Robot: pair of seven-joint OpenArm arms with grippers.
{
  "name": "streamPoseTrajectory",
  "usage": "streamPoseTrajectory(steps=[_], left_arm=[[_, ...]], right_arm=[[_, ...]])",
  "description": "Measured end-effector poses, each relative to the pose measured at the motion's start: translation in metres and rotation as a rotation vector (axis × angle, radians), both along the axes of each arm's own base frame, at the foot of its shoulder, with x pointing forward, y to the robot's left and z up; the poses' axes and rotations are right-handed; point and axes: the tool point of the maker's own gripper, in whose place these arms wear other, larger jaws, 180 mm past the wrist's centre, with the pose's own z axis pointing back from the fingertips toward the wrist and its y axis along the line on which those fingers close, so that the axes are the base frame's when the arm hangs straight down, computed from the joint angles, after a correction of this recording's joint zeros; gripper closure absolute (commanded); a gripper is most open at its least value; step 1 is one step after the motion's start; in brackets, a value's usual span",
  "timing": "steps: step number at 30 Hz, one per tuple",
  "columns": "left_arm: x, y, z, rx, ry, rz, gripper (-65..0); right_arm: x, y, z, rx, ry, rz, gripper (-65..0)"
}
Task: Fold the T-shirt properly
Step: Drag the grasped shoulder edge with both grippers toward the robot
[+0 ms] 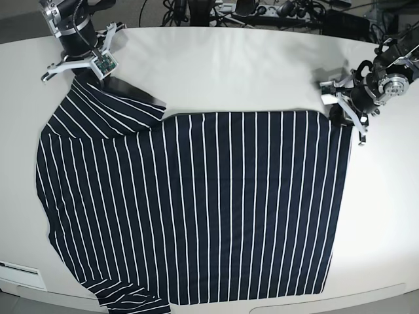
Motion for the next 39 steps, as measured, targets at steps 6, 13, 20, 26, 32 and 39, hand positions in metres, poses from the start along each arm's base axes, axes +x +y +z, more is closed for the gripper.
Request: streamPoseTrajectory(steps=[6, 13, 20, 26, 32, 39], left_arm=[[-0.014, -0.005, 0.029, 0.045, -0.011, -0.052, 0.0], [-0.045, -0.001, 0.033, 0.106, 0.021, -0.079, 0.0], [-0.081, -0.001, 0.023, 0.131, 0.104, -0.094, 0.0], [-0.105, 0.001, 0.015, 0.163, 0.145, -0.120, 0.0], [-0.125, -0.004, 0.014, 0.171, 0.163, -0.124, 0.0], [-0.153, -0.022, 0.021, 0.162, 0.177, -0.153, 0.0]], right_arm=[[-0.022, -0.019, 0.002, -0.111, 0.031, -0.012, 0.0], [-0.063, -0.030, -0.010, -0.160, 0.143, -0.030, 0.0], [-0.100, -0.040, -0.016, -0.194, 0.237, -0.070, 0.0], [-0.131, -0.051, -0.018, -0.216, 0.323, -0.132, 0.0], [-0.142, -0.054, -0.018, -0.215, 0.346, -0.182, 0.0], [-0.148, -0.051, -0.019, -0.199, 0.359, -0.226, 0.0]])
